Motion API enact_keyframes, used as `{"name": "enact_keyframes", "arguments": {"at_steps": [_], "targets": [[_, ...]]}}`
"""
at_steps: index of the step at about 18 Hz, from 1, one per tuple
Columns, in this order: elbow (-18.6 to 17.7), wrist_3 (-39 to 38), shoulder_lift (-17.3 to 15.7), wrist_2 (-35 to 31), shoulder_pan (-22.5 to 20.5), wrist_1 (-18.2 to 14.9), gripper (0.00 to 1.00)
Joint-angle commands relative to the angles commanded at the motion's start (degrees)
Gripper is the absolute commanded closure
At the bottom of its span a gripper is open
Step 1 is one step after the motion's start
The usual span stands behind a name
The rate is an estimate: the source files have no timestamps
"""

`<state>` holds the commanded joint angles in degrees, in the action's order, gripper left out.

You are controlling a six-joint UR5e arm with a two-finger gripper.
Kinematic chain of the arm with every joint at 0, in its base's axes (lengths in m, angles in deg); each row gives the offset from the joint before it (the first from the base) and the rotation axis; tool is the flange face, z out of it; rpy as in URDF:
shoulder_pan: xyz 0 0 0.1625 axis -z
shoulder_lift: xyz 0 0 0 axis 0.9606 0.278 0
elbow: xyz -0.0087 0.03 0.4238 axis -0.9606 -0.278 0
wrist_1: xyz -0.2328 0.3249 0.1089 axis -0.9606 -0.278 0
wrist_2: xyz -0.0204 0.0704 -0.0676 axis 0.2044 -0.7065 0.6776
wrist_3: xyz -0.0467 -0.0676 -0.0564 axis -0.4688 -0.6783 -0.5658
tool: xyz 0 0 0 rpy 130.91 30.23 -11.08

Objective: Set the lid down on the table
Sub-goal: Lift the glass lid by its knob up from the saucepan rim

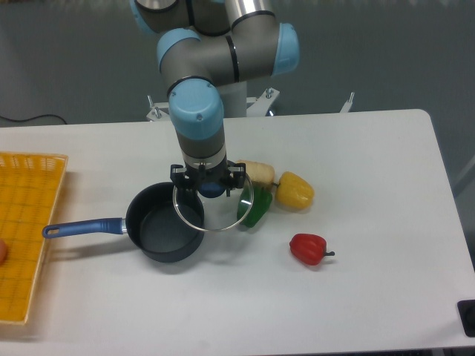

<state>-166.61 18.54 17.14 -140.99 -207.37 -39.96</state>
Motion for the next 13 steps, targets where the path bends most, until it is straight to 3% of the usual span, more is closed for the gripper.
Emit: {"name": "enact_keyframes", "arguments": {"at_steps": [8, 13], "targets": [[1.2, 1.5, 0.1, 0.0, -0.7, 0.6, 0.57], [2.9, 4.0, 1.9, -0.3, -0.6, 0.5, 0.57]]}}
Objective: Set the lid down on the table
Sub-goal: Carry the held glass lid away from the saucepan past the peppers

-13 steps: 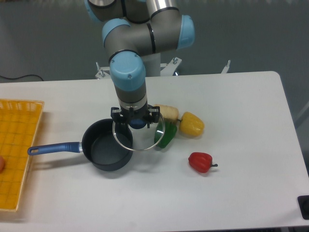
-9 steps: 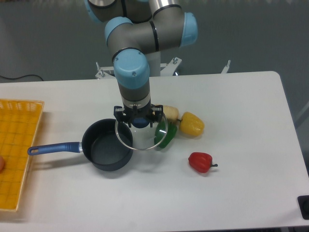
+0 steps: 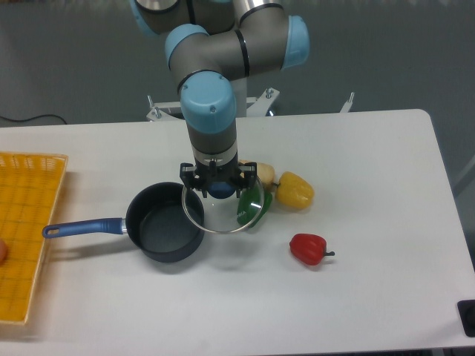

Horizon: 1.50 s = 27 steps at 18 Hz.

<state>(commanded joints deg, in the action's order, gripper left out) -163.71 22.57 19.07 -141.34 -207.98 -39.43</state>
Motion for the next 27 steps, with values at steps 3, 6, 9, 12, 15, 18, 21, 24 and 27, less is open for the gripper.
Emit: {"name": "enact_keyframes", "arguments": {"at_steps": [3, 6, 9, 12, 15, 18, 21, 24, 27], "targets": [[-0.2, 3.3, 0.0, -0.3, -2.2, -0.2, 0.57], [-0.2, 7.3, -0.1, -0.4, -4.5, -0.4, 0.57], [-0.3, 9.7, 0.0, -0.5, -6.3, -0.3, 0.57], [-0.3, 12.7, 0.1, -0.4, -7.9, 0.1, 0.57], [-0.2, 16.8, 0.4, -0.5, -10.5, 0.2, 0.57], [-0.2, 21.9, 0.6, -0.4, -13.3, 0.3, 0.57], [-0.2, 26.0, 0.8, -0.4, -16.1, 0.4, 0.57], [0.1, 30.7, 1.4, -0.4, -19.1, 0.5, 0.58], [0.2, 36.3, 2.0, -0.3, -22.5, 0.6, 0.58]]}}
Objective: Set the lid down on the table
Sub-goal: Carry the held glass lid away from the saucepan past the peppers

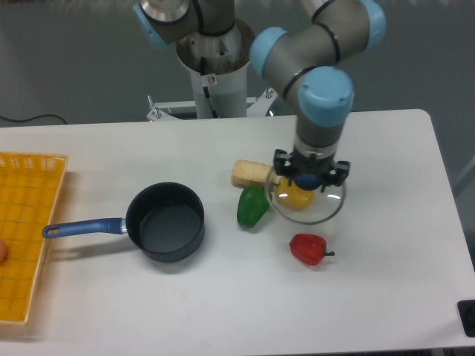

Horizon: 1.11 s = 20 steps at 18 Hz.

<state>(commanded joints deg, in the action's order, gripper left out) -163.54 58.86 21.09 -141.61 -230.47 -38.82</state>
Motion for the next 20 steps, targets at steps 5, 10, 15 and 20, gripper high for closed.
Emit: {"name": "enact_keyframes", "arguments": {"at_steps": [5, 10, 15, 20], "targets": [[0.1, 5.3, 1.7, 0.1, -3.6, 2.5, 0.58], [0.1, 8.1, 3.5, 0.0, -5.1, 4.9, 0.58], [0.4, 10.8, 5.5, 0.0, -6.5, 7.5, 0.58], [0.4, 13.4, 8.0, 0.2, -7.9, 10.4, 0.58]]}}
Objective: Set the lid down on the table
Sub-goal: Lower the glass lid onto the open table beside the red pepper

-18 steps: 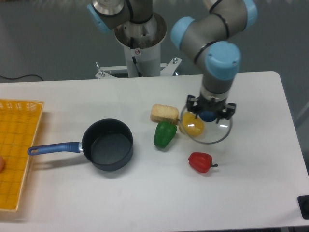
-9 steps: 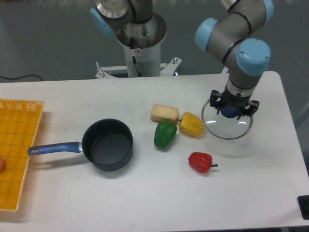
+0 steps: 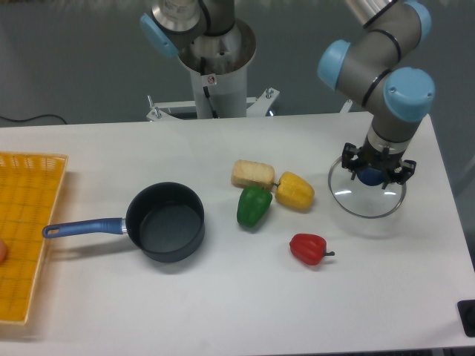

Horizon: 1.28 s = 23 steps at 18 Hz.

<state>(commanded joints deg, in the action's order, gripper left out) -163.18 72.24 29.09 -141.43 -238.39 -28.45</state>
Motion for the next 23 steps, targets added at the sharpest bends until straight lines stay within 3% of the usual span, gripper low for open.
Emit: {"name": "enact_keyframes", "arguments": {"at_steps": [8, 23], "targets": [[0.0, 0.1, 2.2, 0.1, -0.2, 2.6, 0.58], [-0.4, -2.4, 3.2, 0.2, 2.1, 3.2, 0.58]]}}
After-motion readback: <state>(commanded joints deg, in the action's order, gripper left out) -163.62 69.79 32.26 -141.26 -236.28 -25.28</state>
